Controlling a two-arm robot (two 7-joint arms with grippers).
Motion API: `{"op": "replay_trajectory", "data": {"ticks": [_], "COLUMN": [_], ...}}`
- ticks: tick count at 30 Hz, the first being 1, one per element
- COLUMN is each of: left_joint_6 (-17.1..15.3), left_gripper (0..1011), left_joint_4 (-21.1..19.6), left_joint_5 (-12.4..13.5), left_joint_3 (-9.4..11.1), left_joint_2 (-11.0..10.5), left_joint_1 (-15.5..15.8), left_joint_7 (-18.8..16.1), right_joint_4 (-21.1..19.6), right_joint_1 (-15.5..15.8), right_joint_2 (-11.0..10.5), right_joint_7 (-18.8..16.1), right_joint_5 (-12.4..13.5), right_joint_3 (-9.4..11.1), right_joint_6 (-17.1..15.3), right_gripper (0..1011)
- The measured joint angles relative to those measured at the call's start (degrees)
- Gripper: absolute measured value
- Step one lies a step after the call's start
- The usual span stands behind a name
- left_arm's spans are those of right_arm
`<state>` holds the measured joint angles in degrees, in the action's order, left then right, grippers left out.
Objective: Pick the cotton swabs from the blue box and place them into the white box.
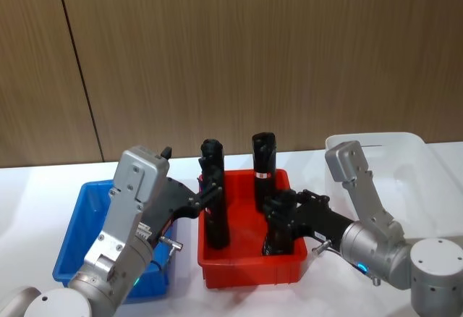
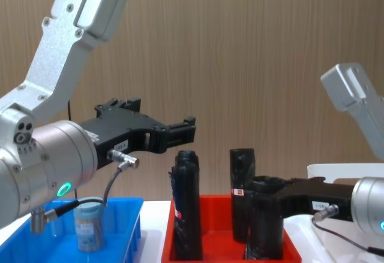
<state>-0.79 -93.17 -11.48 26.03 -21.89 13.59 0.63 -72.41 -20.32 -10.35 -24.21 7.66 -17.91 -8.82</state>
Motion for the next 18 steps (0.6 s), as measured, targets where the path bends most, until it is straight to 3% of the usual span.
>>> {"op": "replay_trajectory", "data": {"ticks": [4,18], "left_joint_6": [0.00,0.00], "left_gripper": [1004,1004], "left_joint_4": [0.00,0.00], "left_joint_5": [0.00,0.00], "left_joint_3": [0.00,0.00], "left_joint_2": [0.00,0.00], "left_joint_1": [0.00,0.00], "left_joint_7": [0.00,0.00], "right_joint_4": [-0.02,-4.33], "right_joint_1": [-0.08,0.38], "right_joint_2": [0.03,-0.36], "right_joint_7": [0.27,1.76], "right_joint_5": [-0.02,1.31], "right_joint_3": [-0.03,0.30], "right_joint_6": [0.01,-0.39], "right_gripper": [544,461]}}
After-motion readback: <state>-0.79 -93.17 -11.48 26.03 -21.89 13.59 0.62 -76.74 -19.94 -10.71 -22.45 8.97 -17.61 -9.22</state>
